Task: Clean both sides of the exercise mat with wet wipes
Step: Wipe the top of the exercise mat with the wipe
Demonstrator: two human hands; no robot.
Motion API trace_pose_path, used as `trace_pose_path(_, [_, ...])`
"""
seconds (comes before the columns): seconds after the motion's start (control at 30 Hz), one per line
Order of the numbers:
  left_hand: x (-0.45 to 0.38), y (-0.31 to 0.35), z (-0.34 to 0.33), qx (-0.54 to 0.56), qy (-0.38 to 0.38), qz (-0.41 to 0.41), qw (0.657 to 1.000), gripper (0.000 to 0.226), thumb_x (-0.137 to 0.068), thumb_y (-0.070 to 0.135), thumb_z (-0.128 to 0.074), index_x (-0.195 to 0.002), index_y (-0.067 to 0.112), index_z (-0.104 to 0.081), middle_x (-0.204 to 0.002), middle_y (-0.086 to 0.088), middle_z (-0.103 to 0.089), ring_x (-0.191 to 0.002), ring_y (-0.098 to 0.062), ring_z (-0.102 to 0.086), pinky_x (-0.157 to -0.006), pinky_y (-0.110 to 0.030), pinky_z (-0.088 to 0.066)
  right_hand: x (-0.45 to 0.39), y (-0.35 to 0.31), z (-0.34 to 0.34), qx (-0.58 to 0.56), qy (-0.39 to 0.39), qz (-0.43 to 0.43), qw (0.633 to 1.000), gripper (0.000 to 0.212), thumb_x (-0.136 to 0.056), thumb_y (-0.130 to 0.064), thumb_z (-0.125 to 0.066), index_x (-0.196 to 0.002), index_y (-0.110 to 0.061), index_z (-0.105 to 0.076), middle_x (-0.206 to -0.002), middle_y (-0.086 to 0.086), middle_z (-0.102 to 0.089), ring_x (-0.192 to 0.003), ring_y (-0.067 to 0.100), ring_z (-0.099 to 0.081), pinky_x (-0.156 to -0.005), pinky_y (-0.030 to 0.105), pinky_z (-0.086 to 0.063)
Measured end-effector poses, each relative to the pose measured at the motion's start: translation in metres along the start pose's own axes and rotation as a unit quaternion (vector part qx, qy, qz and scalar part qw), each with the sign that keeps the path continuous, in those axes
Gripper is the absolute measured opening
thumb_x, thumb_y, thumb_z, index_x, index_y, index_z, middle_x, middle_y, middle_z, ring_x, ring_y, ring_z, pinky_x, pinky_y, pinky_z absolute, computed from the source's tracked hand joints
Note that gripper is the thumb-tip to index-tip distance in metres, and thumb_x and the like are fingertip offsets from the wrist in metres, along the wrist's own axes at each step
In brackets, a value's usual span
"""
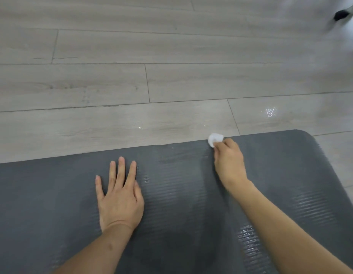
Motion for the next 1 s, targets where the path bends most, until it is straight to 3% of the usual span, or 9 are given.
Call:
trace_pose_path(0.13, [-0.001, 0.000, 0.000, 0.000, 0.005, 0.003, 1.000, 0.059, -0.102, 0.036, -0.021, -0.161, 0.032, -0.023, -0.171, 0.006, -0.016, -0.159, -0.015, -0.012, -0.127, -0.057, -0.011, -0.008, 0.030, 0.019, 0.031, 0.027, -0.133, 0.990, 0.022, -0.091, -0.003, -0.054, -0.107, -0.009, -0.068, -0.108, 0.012, -0.059, -0.100, 0.030, -0.057, -0.076, 0.027, -0.036])
trace_pose_path(0.33, [0.001, -0.002, 0.002, 0.005, 0.013, 0.001, 1.000, 0.060, -0.102, 0.036, -0.022, -0.161, 0.031, -0.026, -0.170, 0.008, -0.017, -0.159, -0.011, -0.010, -0.128, -0.055, -0.010, 0.036, -0.179, -0.052, -0.103, -0.130, 0.155, 0.974, 0.028, -0.089, -0.008, -0.055, -0.115, -0.011, -0.067, -0.110, 0.011, -0.062, -0.102, 0.029, -0.057, -0.083, 0.039, -0.053])
trace_pose_path(0.4, [0.000, -0.002, 0.003, 0.007, 0.012, 0.005, 1.000, 0.060, -0.102, 0.036, -0.021, -0.161, 0.031, -0.025, -0.170, 0.009, -0.016, -0.159, -0.011, -0.009, -0.128, -0.054, -0.009, 0.017, -0.128, -0.038, -0.049, -0.078, 0.176, 0.980, 0.039, -0.087, -0.006, -0.053, -0.124, -0.012, -0.064, -0.111, 0.013, -0.059, -0.102, 0.033, -0.054, -0.078, 0.036, -0.049])
trace_pose_path(0.57, [0.000, 0.000, 0.003, 0.001, 0.007, 0.008, 1.000, 0.060, -0.102, 0.037, -0.019, -0.161, 0.032, -0.024, -0.170, 0.007, -0.016, -0.159, -0.013, -0.012, -0.128, -0.054, -0.008, -0.012, 0.075, 0.033, 0.037, 0.037, -0.126, 0.991, 0.021, -0.093, -0.005, -0.050, -0.103, 0.001, -0.067, -0.096, 0.010, -0.049, -0.088, 0.032, -0.050, -0.071, 0.032, -0.037])
trace_pose_path(0.67, [-0.001, 0.000, 0.003, -0.002, 0.007, 0.008, 1.000, 0.060, -0.102, 0.037, -0.020, -0.161, 0.032, -0.025, -0.171, 0.008, -0.015, -0.159, -0.012, -0.011, -0.128, -0.054, -0.008, -0.006, 0.015, 0.023, -0.003, 0.040, -0.131, 0.991, 0.012, -0.091, -0.005, -0.054, -0.093, -0.002, -0.066, -0.091, 0.008, -0.051, -0.085, 0.031, -0.054, -0.073, 0.034, -0.044])
trace_pose_path(0.73, [-0.001, 0.000, 0.003, 0.001, 0.008, 0.006, 1.000, 0.060, -0.101, 0.037, -0.021, -0.161, 0.031, -0.026, -0.171, 0.008, -0.015, -0.159, -0.011, -0.011, -0.128, -0.053, -0.007, 0.014, -0.075, -0.008, -0.067, -0.034, -0.037, 0.996, 0.009, -0.089, -0.003, -0.055, -0.086, -0.007, -0.062, -0.079, 0.001, -0.048, -0.076, 0.023, -0.049, -0.073, 0.036, -0.051])
trace_pose_path(0.83, [0.000, 0.000, 0.005, 0.008, 0.013, 0.010, 1.000, 0.061, -0.101, 0.036, -0.023, -0.160, 0.029, -0.031, -0.170, 0.008, -0.018, -0.158, -0.011, -0.013, -0.128, -0.053, -0.008, 0.056, -0.165, -0.040, -0.100, -0.115, 0.161, 0.975, 0.018, -0.084, 0.002, -0.060, -0.100, -0.005, -0.065, -0.094, 0.009, -0.058, -0.083, 0.023, -0.050, -0.071, 0.037, -0.053])
trace_pose_path(0.9, [0.000, 0.000, 0.006, 0.002, 0.010, 0.009, 1.000, 0.061, -0.101, 0.037, -0.022, -0.160, 0.029, -0.032, -0.169, 0.008, -0.019, -0.158, -0.011, -0.014, -0.128, -0.053, -0.008, 0.036, -0.122, -0.032, -0.072, -0.058, 0.178, 0.980, 0.022, -0.083, -0.001, -0.057, -0.101, -0.006, -0.068, -0.094, 0.011, -0.059, -0.085, 0.025, -0.051, -0.069, 0.035, -0.048])
trace_pose_path(1.0, [-0.002, 0.001, 0.006, 0.002, -0.001, 0.015, 1.000, 0.061, -0.101, 0.037, -0.020, -0.161, 0.030, -0.030, -0.169, 0.009, -0.018, -0.158, -0.010, -0.012, -0.128, -0.052, -0.007, -0.005, 0.017, 0.011, 0.030, 0.001, -0.022, 0.999, 0.028, -0.085, 0.001, -0.047, -0.098, -0.002, -0.070, -0.092, 0.016, -0.059, -0.086, 0.031, -0.052, -0.070, 0.030, -0.033])
Point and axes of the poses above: each hand's wrist, its own x-axis away from the middle knuckle, its own z-axis out of the back of the hand, y = z × x, the point moved 5 cm from there along -x, towards the middle knuckle
